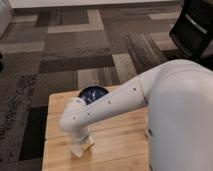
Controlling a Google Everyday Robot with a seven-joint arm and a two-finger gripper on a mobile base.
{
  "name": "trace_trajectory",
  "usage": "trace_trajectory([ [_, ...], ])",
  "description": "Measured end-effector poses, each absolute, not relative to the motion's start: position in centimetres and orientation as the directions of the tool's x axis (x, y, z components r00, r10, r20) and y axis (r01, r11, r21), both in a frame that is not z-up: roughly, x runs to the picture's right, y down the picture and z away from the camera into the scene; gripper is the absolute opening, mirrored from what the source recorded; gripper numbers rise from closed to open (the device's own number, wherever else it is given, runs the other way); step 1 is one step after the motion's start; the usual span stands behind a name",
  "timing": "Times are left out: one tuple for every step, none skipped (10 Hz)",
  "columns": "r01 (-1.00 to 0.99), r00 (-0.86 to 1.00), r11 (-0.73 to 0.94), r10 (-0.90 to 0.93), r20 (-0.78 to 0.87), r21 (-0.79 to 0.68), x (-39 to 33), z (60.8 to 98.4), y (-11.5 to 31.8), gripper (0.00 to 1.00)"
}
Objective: Wipe the white sponge on the table
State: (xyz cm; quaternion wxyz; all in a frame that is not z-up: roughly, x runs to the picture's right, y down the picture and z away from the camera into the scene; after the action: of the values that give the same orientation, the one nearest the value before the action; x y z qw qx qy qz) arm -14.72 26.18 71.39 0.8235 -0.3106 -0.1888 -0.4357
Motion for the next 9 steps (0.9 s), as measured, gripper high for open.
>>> trace_trajectory([
  [0.845,0.532,0.425,-0.612,0.586,-0.323,-15.7,71.9,25.4,0.02],
  [0.852,0.521,0.426,-0.621,0.586,-0.305,-16.3,72.4,24.5,0.02],
  [0.856,0.514,0.423,-0.630,0.583,-0.297,-16.7,73.2,23.5,0.02],
  [0.857,0.511,0.424,-0.631,0.583,-0.293,-17.0,73.6,23.1,0.02],
  [0.860,0.507,0.420,-0.637,0.581,-0.290,-17.3,74.5,22.3,0.02],
  [0.859,0.508,0.422,-0.637,0.580,-0.289,-17.8,75.6,21.3,0.02],
  [0.857,0.513,0.425,-0.635,0.578,-0.293,-17.7,76.1,20.9,0.02],
  [0.849,0.524,0.434,-0.630,0.573,-0.300,-17.4,76.7,20.3,0.02],
  [0.837,0.546,0.444,-0.626,0.557,-0.321,-16.3,77.3,19.6,0.02],
])
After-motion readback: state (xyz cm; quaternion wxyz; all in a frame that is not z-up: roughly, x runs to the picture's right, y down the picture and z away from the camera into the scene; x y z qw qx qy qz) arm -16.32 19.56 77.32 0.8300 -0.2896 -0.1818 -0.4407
